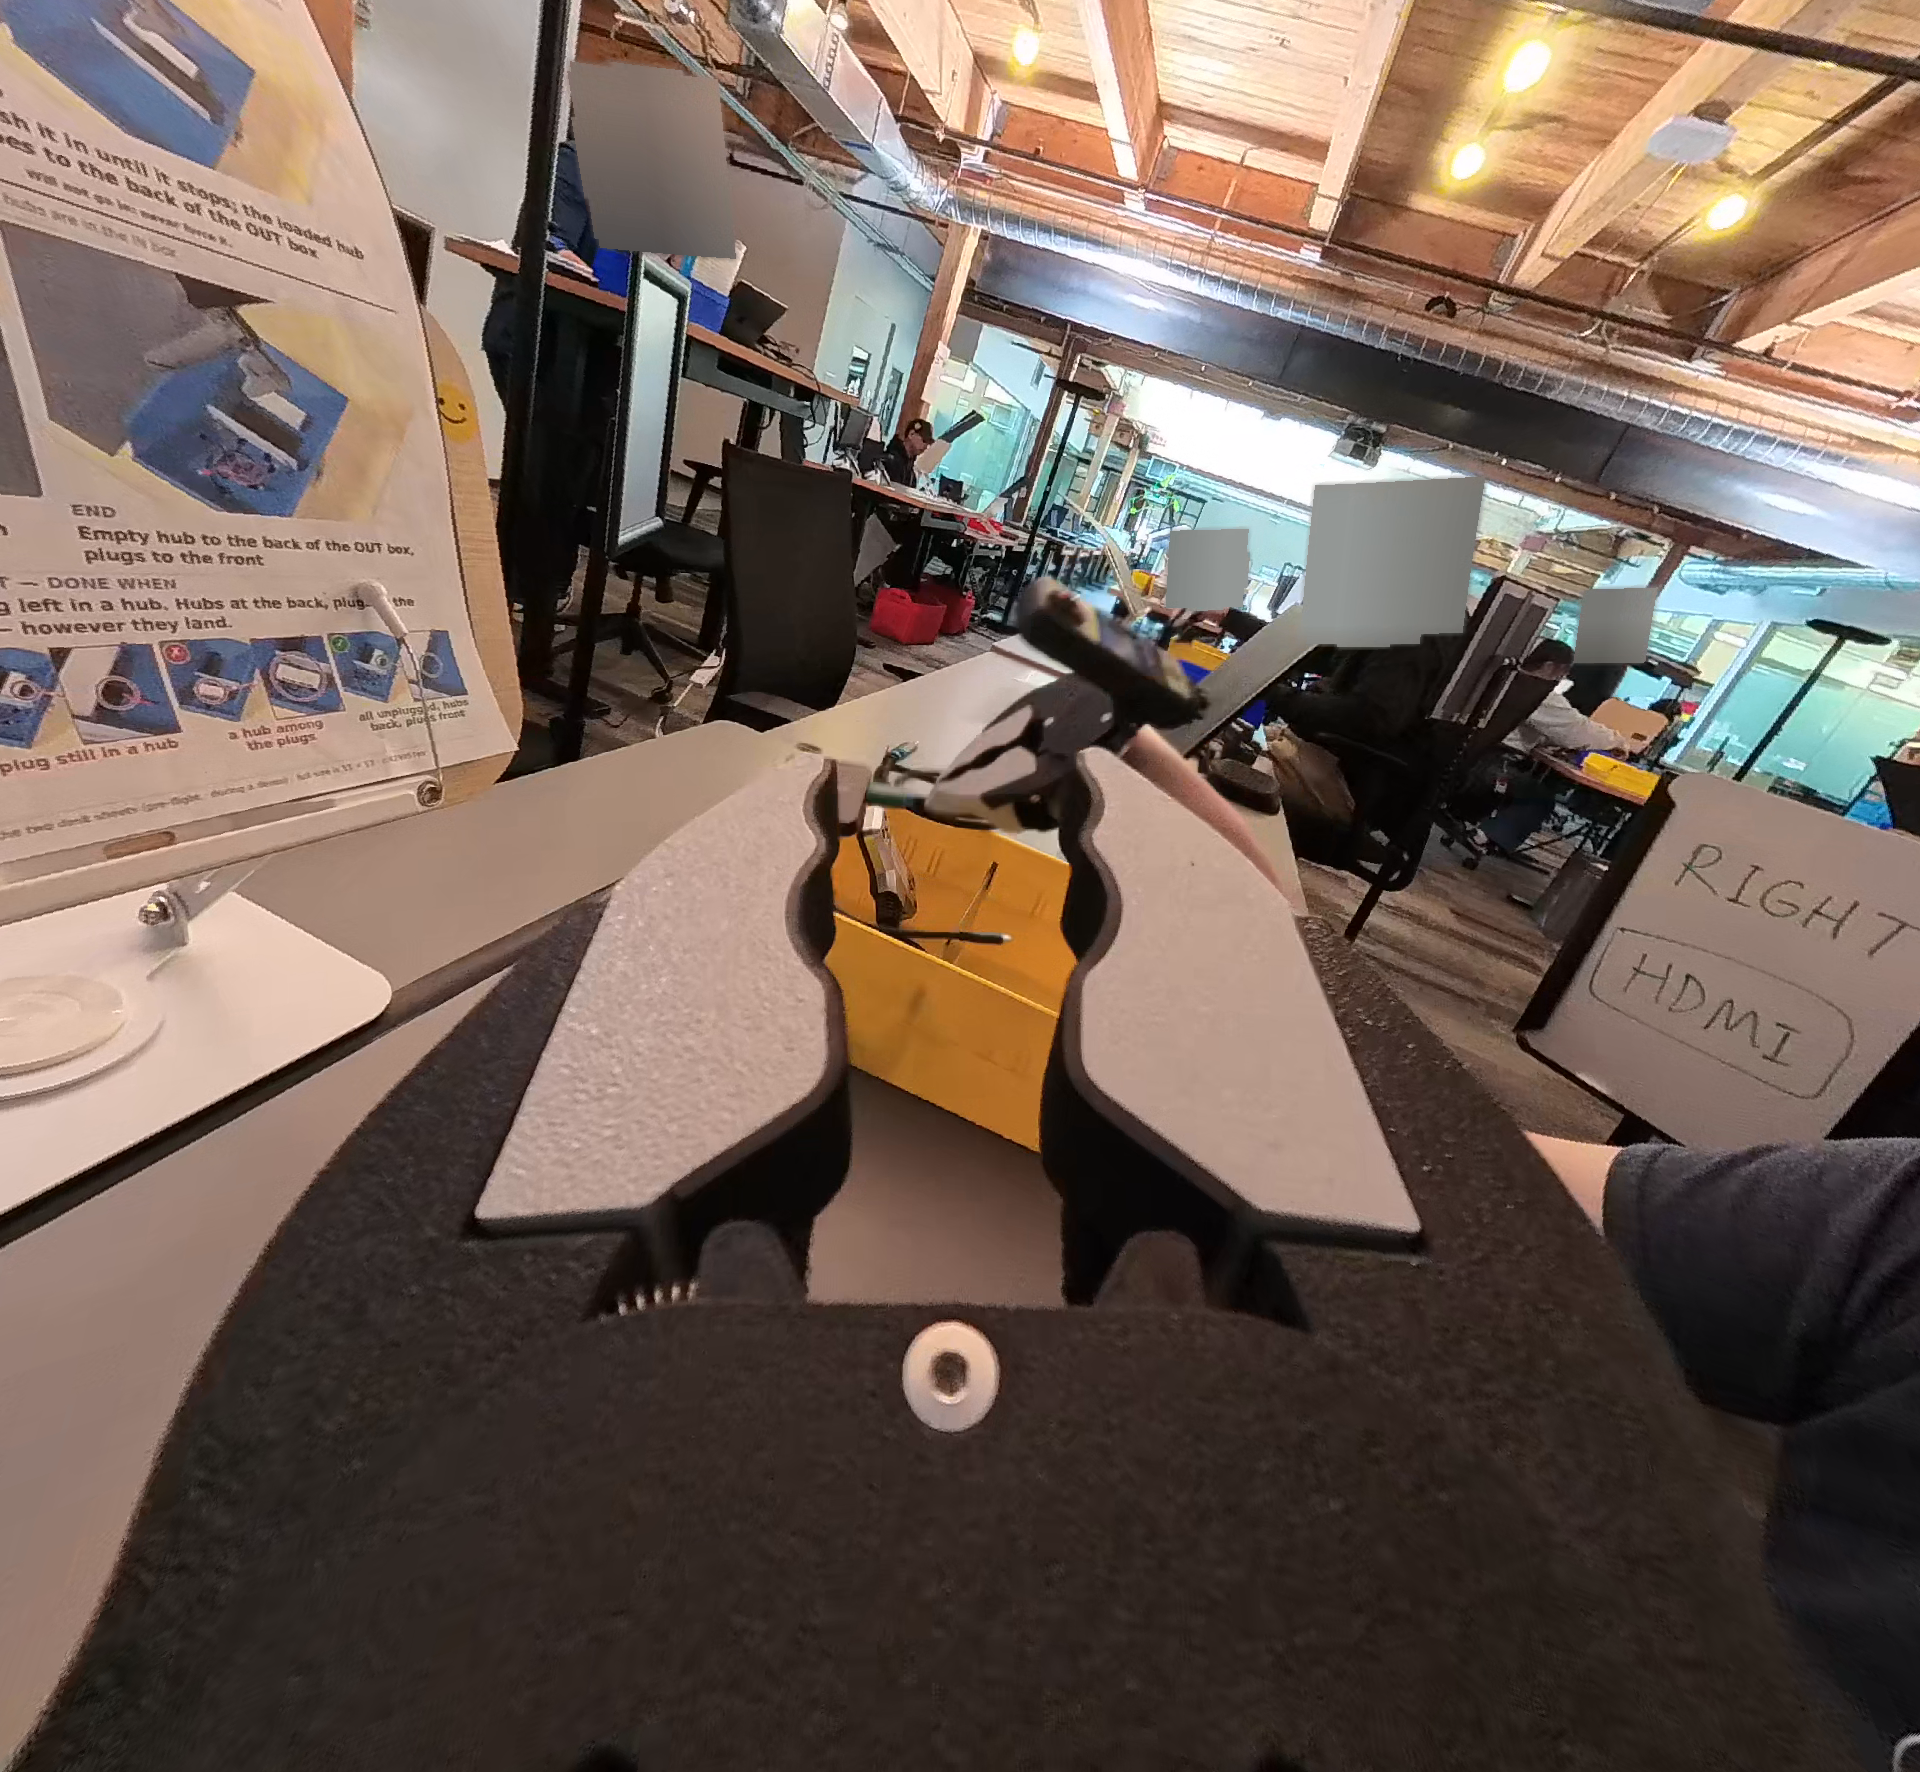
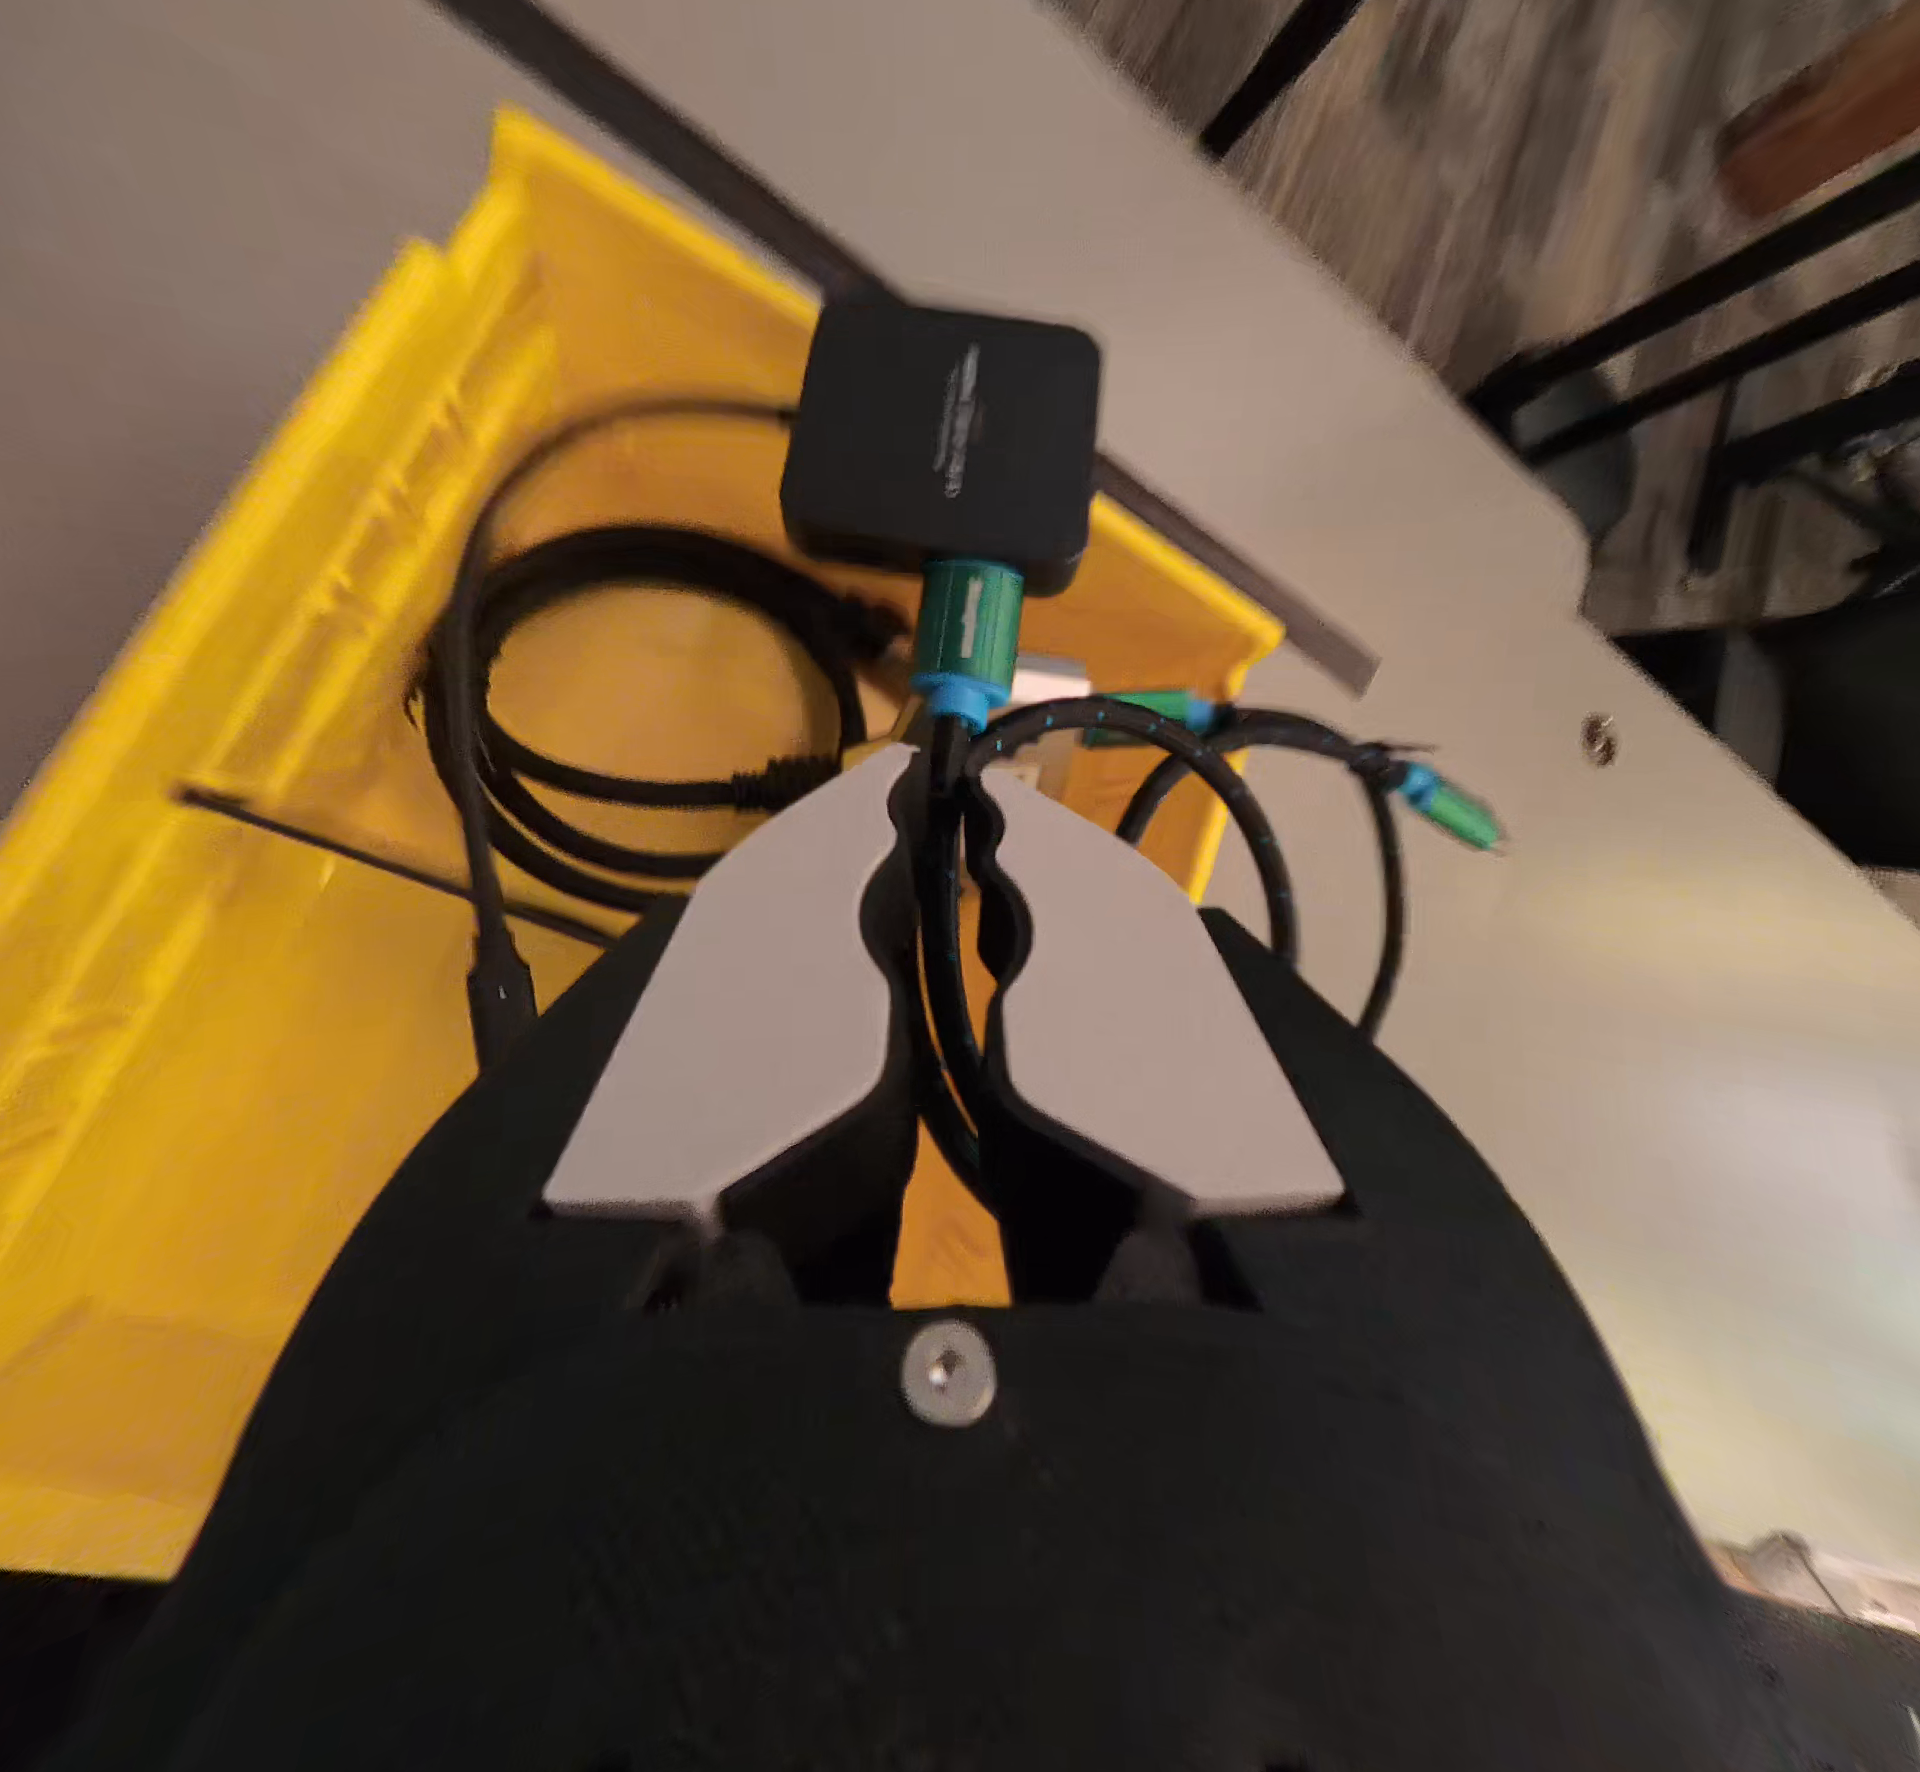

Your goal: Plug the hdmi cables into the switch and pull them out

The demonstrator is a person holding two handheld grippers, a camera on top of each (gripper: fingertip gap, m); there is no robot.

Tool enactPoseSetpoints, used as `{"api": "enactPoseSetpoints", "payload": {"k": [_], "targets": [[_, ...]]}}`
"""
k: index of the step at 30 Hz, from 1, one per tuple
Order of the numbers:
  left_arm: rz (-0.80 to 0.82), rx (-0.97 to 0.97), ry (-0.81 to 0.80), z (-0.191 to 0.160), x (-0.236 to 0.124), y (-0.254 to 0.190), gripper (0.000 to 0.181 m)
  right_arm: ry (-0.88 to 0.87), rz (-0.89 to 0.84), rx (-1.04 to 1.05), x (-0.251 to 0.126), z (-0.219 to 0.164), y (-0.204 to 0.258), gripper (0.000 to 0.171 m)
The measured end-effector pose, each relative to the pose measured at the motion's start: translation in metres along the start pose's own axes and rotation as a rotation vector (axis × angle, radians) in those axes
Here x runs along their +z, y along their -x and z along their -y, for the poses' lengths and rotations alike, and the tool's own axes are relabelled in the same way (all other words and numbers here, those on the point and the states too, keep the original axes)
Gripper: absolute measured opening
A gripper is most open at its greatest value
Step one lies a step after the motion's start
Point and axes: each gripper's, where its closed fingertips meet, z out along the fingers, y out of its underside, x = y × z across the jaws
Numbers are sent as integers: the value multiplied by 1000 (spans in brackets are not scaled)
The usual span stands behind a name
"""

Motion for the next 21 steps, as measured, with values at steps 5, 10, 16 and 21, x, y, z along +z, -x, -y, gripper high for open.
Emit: {"api": "enactPoseSetpoints", "payload": {"k": [5, 10, 16, 21], "targets": [[-2, 3, -4, 1, -1, -1, 38, 134, 134, 22, 37, -22, 25, 7], [-10, 9, 16, -4, 3, -3, 37, 119, 183, 86, 38, -22, 28, 7], [-24, 21, 57, -13, 9, -6, 37, -30, 194, -350, 36, -14, 45, 7], [-10, 38, 75, -12, 4, -4, 36, 15, 196, -381, 60, -20, 51, 8]]}}
